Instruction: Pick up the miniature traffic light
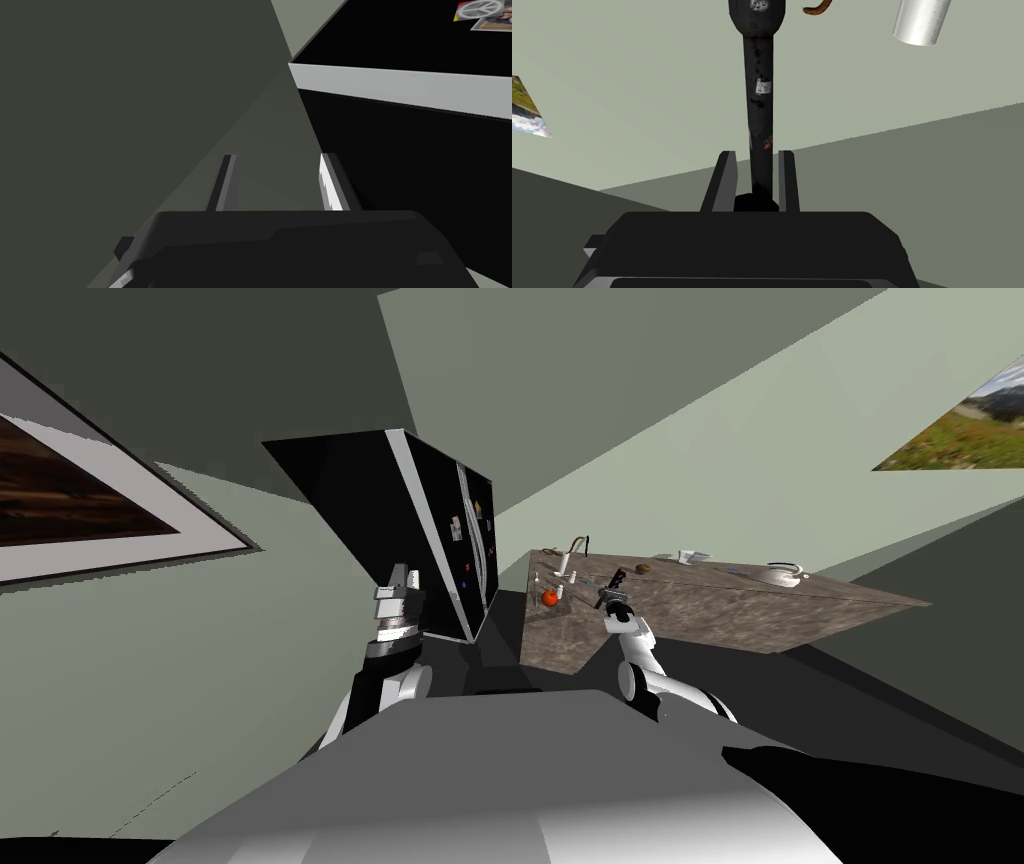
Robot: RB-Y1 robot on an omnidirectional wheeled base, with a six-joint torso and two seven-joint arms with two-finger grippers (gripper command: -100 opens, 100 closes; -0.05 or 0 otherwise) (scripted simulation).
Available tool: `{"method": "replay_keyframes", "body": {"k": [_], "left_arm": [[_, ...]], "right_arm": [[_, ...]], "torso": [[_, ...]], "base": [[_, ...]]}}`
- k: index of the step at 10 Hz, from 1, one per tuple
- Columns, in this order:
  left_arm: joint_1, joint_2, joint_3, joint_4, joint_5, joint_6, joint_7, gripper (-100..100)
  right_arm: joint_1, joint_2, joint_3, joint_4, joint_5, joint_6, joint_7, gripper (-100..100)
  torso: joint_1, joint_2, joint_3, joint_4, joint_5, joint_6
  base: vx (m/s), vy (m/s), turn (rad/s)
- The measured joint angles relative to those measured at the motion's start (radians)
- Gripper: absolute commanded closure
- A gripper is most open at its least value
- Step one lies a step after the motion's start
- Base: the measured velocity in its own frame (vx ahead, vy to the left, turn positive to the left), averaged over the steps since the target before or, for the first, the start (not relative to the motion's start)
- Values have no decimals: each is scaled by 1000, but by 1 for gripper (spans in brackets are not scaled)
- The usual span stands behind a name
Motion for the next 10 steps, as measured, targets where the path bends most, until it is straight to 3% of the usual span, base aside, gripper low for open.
{"method": "replay_keyframes", "body": {"k": [1, 2, 3, 10], "left_arm": [[0, 0, 0, 0, 0, 0, 0, 0], [0, 0, 0, 0, 0, 0, 0, 0], [0, 0, 0, 0, 0, 0, 0, 0], [0, 0, 0, 0, 0, 0, 0, 0]], "right_arm": [[0, 0, 0, 0, 0, 0, -1, 0], [0, 0, 0, 0, 0, 0, -1, 100], [40, 6, 12, -38, 7, 17, -33, 100], [210, 91, -9, -238, 73, 62, -122, 100]], "torso": [[0, 0, 0, 0, 0, 0], [0, 0, 0, 0, 0, 0], [-1, -3, -2, -1, -1, -1], [-8, -10, -12, -15, -17, -2]], "base": [[0, 0, 0], [52, -34, 155], [70, -47, 91], [38, -23, 62]]}}
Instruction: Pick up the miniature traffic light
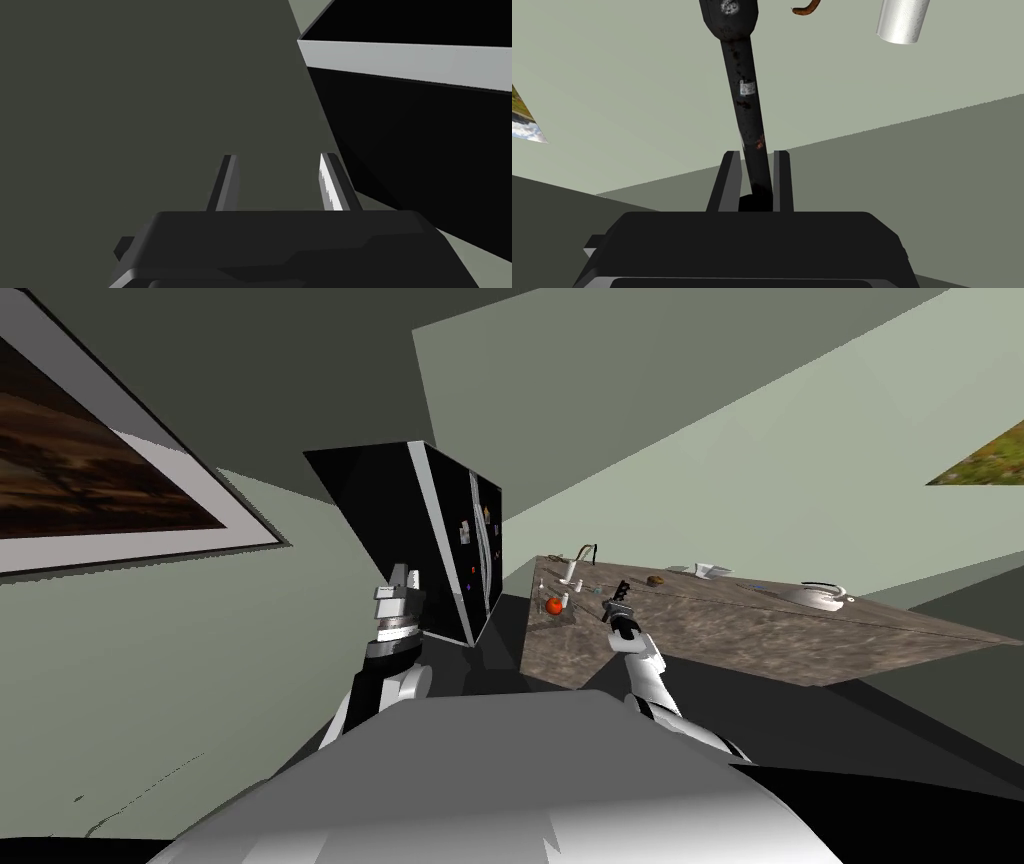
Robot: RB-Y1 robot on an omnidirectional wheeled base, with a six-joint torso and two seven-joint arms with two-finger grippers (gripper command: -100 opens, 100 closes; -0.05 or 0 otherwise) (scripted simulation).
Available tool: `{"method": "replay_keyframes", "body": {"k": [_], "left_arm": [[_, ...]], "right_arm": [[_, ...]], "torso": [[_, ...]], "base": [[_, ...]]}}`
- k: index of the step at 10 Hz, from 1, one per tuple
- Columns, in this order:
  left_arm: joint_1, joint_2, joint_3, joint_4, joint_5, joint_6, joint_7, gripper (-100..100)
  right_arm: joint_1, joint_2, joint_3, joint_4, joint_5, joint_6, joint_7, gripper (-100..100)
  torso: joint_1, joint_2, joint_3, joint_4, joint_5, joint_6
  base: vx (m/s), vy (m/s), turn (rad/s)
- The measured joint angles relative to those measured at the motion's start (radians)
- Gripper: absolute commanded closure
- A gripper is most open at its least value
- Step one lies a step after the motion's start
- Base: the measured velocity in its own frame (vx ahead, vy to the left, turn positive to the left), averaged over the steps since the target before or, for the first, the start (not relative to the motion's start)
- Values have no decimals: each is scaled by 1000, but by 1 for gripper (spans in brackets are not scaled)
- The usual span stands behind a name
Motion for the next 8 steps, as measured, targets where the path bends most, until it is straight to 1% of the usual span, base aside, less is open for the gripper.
{"method": "replay_keyframes", "body": {"k": [1, 2, 3, 4, 5, 6, 7, 8], "left_arm": [[0, 0, 0, 0, 0, 0, 0, 0], [0, 0, 0, 0, 0, 0, 0, 0], [0, 0, 0, 0, 0, 0, 0, 0], [0, 0, 0, 0, 0, 0, 0, 0], [0, 0, 0, 0, 0, 0, 0, 0], [0, 0, 0, 0, 0, 0, 0, 0], [0, 0, 0, 0, 0, 0, 0, 0], [0, 0, 0, 0, 0, 0, 0, 0]], "right_arm": [[22, 5, -2, -22, 3, -5, -3, 100], [37, 9, 1, -45, 4, 0, -5, 100], [72, 28, 4, -93, 16, 21, -27, 100], [99, 38, -2, -116, 26, 22, -42, 100], [117, 37, 0, -139, 27, 23, -49, 100], [144, 59, -2, -173, 43, 37, -68, 100], [164, 69, -9, -189, 53, 36, -82, 100], [190, 74, -9, -214, 55, 35, -88, 100]], "torso": [[-1, 1, 0, 0, -1, 1], [-1, 1, 1, 0, -1, 1], [-2, -1, -1, -1, -3, -1], [-4, -2, -2, -2, -4, 0], [-4, -2, -2, -2, -4, 0], [-5, -3, -3, -3, -6, -2], [-7, -5, -5, -4, -8, -2], [-7, -5, -5, -5, -9, 0]], "base": [[1, 0, -26], [39, -23, 145], [46, -38, 108], [21, -18, -15], [44, -39, 129], [45, -39, 96], [26, -13, 7], [7, 2, -32]]}}
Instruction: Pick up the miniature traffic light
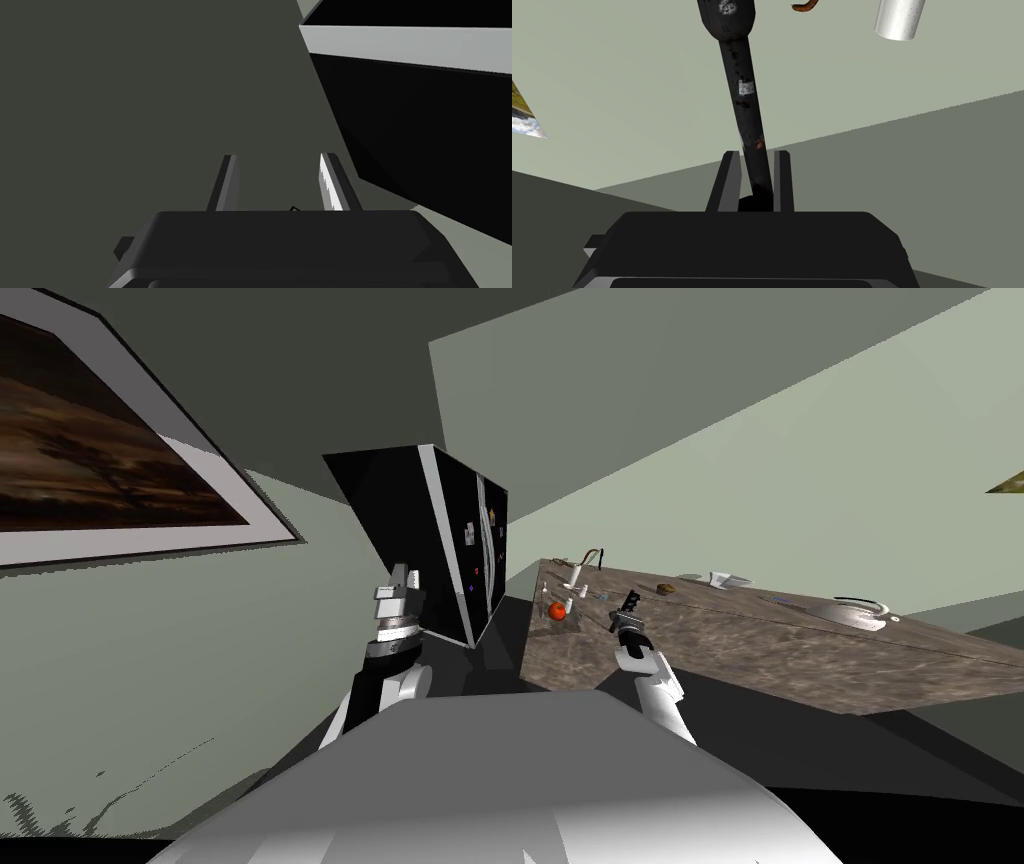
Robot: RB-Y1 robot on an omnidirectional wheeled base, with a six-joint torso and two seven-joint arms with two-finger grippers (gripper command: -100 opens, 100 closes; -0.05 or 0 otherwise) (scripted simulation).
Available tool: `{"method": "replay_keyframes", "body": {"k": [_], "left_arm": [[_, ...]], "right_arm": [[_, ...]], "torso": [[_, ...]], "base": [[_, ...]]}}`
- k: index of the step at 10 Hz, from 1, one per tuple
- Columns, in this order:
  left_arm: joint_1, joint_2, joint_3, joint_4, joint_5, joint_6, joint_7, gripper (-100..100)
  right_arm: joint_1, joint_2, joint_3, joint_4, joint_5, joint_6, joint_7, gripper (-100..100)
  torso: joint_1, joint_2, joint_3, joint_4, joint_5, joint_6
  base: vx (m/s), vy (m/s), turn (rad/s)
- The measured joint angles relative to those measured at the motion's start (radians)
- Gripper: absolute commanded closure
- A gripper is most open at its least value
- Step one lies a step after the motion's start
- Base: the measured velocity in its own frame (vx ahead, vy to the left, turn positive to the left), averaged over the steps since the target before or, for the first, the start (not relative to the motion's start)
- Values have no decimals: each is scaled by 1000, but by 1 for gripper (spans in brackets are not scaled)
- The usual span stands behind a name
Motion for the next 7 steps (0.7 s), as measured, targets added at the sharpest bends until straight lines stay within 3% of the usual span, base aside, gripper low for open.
{"method": "replay_keyframes", "body": {"k": [7], "left_arm": [[0, 0, 0, 0, 0, 0, 0, 0]], "right_arm": [[176, 67, 1, -215, 48, 53, -90, 100]], "torso": [[-2, -1, -1, -1, -2, 0]], "base": [[33, -26, 62]]}}
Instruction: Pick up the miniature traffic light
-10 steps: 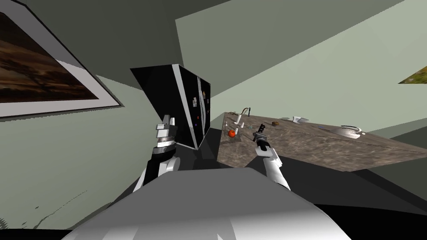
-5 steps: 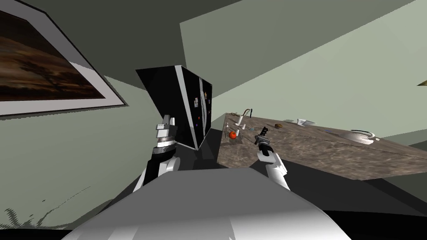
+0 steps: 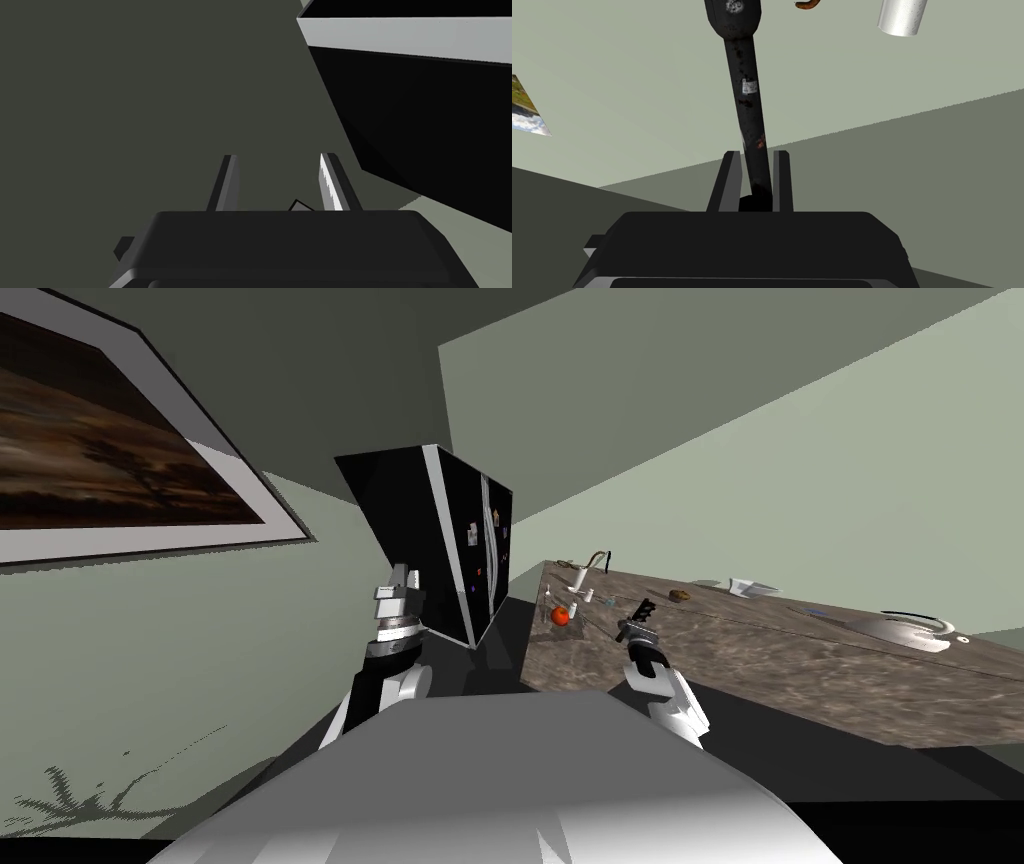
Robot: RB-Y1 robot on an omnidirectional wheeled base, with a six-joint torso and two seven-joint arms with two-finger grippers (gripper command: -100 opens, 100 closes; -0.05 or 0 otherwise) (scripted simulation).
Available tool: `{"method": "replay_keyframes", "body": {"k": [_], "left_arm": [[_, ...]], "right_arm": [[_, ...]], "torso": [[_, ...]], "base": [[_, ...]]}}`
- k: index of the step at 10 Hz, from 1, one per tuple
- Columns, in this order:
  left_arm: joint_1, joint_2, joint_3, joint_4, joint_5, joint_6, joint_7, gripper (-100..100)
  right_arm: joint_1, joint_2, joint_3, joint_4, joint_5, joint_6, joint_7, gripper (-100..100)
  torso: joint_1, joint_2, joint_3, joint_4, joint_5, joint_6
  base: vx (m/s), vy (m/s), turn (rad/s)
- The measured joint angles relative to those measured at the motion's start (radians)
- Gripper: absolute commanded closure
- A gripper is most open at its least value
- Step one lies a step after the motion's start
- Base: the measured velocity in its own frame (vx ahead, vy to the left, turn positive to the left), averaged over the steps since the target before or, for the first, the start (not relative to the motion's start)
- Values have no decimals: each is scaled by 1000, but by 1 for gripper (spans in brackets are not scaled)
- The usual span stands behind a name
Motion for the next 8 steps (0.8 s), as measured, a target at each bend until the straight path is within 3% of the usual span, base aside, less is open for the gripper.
{"method": "replay_keyframes", "body": {"k": [6, 8], "left_arm": [[0, 0, 0, 0, 0, 0, 0, 0], [0, 0, 0, 0, 0, 0, 0, 0]], "right_arm": [[112, 48, -13, -126, 40, 21, -64, 100], [167, 65, -5, -187, 50, 41, -87, 100]], "torso": [[1, 0, 0, 0, 0, -1], [1, 0, 0, 0, 1, 0]], "base": [[29, -26, 76], [17, -16, -14]]}}
